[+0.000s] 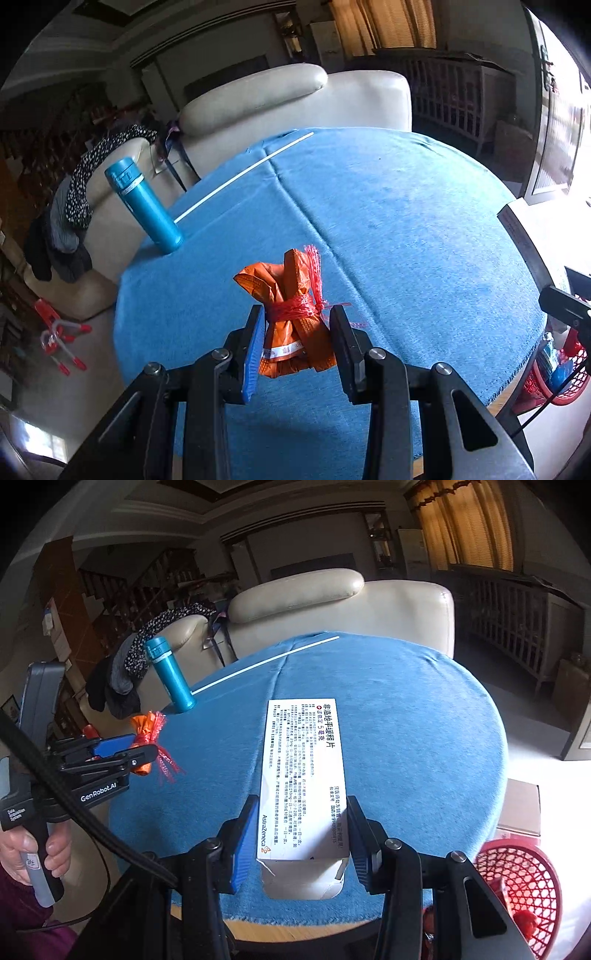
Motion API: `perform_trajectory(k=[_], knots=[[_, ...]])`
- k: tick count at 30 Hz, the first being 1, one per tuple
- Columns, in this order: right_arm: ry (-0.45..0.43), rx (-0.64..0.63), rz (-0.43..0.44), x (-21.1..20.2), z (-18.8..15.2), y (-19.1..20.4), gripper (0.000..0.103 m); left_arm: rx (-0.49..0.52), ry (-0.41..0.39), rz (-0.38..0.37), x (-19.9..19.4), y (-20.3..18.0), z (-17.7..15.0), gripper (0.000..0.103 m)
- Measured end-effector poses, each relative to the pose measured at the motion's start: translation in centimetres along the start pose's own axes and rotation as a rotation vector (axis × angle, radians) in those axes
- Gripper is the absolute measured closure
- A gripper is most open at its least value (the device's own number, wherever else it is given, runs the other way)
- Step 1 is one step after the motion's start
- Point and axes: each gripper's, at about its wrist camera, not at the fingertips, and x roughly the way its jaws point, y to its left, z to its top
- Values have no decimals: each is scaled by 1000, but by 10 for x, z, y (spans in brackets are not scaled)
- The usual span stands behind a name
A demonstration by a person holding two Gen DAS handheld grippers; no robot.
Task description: Collect trash
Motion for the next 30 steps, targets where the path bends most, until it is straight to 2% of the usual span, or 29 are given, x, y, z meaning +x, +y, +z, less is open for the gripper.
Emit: perform_trajectory(k=[8, 30], knots=[[-27, 47, -24, -20, -12, -21, 55, 41, -11, -8, -6, -19, 2, 66], [-54, 101, -42, -40, -27, -42, 55, 126, -24, -39, -17, -58, 2, 66]])
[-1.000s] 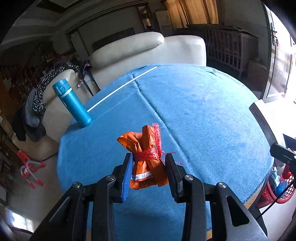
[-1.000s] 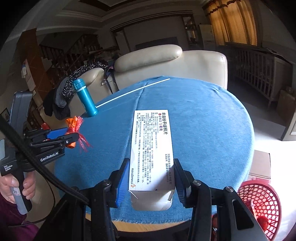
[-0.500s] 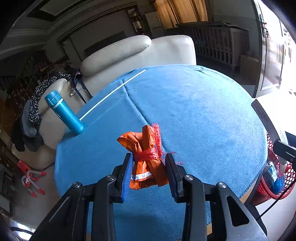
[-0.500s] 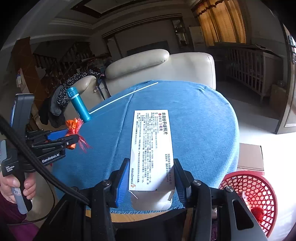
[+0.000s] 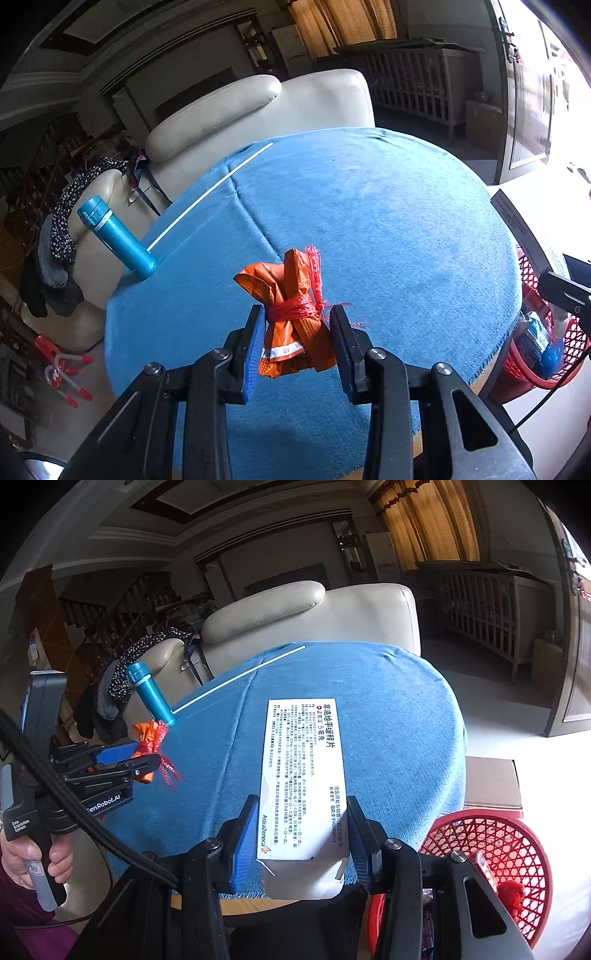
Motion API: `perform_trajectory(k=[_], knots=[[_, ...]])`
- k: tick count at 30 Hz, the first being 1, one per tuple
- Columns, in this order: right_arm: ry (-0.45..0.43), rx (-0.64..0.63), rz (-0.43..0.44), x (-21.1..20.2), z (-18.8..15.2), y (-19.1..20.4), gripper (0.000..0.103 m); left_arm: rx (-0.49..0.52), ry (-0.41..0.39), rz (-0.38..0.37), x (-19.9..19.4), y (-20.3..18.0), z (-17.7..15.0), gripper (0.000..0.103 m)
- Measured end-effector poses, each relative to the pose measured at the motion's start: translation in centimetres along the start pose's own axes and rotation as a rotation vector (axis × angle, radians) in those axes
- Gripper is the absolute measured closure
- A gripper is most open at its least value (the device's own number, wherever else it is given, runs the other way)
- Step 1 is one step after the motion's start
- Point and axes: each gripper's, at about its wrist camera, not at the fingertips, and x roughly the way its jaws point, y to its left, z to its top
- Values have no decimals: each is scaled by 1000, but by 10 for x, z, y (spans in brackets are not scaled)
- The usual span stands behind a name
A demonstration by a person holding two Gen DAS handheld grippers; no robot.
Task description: Collect trash
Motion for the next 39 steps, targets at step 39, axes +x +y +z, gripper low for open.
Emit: perform_trajectory(k=[39], knots=[[-5, 47, 2, -12, -12, -13, 55, 88, -5, -38, -7, -33, 2, 65]])
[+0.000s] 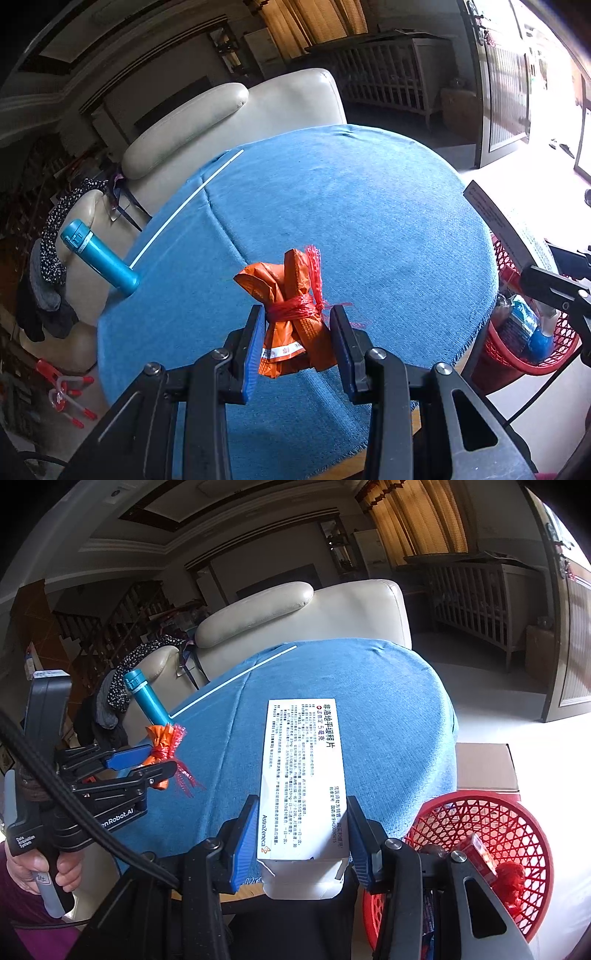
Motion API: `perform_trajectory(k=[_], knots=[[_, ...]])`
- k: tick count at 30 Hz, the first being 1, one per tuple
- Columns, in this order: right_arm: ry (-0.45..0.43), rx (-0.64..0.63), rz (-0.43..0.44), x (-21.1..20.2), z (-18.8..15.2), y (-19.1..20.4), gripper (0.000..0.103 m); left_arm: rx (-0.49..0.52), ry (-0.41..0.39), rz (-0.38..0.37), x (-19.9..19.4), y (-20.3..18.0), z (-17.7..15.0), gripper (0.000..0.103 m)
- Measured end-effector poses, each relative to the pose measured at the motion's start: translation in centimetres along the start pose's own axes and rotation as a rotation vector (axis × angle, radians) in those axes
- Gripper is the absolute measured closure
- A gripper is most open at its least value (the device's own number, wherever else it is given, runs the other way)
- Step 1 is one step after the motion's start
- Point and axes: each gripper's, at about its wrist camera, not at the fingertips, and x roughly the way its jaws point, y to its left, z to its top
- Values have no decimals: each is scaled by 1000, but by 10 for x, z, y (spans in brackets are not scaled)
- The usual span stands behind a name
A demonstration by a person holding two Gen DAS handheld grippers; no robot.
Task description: Collect trash
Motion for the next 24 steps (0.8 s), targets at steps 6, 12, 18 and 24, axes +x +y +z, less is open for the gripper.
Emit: perform_trajectory(k=[6, 12, 18, 24], knots=[[2, 2, 2, -1, -1, 0, 55, 12, -1, -2, -1, -3, 0, 65], [-1, 4, -1, -2, -2, 0, 55, 25, -1, -4, -1, -7, 0, 65], [-2, 10, -4, -5, -2, -2, 55, 37, -4, -8, -3, -11, 0, 65], [-1, 19, -4, -6, -3, -4, 55, 47, -2, -8, -2, -13, 1, 65]])
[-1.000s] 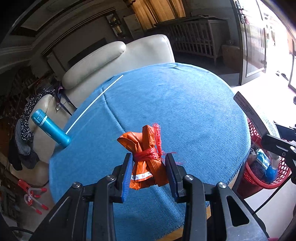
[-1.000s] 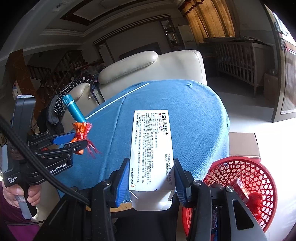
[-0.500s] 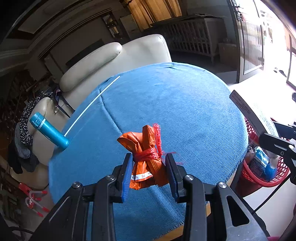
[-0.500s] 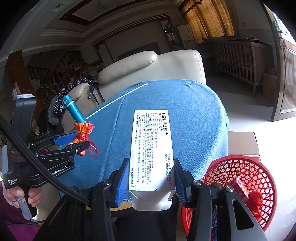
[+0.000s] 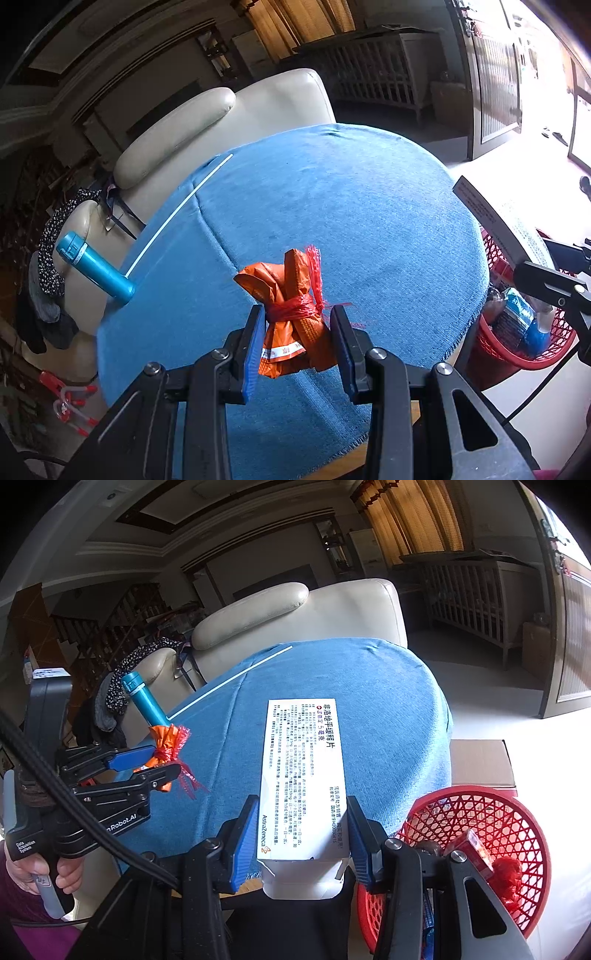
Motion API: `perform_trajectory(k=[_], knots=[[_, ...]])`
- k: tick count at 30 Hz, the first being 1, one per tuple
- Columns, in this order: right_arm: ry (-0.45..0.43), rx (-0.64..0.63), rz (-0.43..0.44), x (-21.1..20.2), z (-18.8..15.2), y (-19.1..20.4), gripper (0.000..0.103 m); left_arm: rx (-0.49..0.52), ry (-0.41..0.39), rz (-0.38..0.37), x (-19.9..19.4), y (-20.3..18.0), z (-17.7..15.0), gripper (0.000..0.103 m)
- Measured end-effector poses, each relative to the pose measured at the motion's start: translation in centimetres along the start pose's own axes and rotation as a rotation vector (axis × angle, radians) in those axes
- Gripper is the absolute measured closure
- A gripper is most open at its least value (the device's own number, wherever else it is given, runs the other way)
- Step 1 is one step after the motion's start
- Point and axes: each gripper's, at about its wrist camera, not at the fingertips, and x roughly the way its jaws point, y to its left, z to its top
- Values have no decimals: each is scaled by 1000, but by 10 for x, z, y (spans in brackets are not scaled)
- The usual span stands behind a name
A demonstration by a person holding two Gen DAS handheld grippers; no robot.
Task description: Collect trash
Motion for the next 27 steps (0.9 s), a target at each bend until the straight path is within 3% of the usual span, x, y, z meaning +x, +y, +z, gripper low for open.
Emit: perform_trajectory(k=[27], knots=[[-7, 39, -22, -9, -8, -18, 55, 65, -6, -24, 0, -20, 5, 65]])
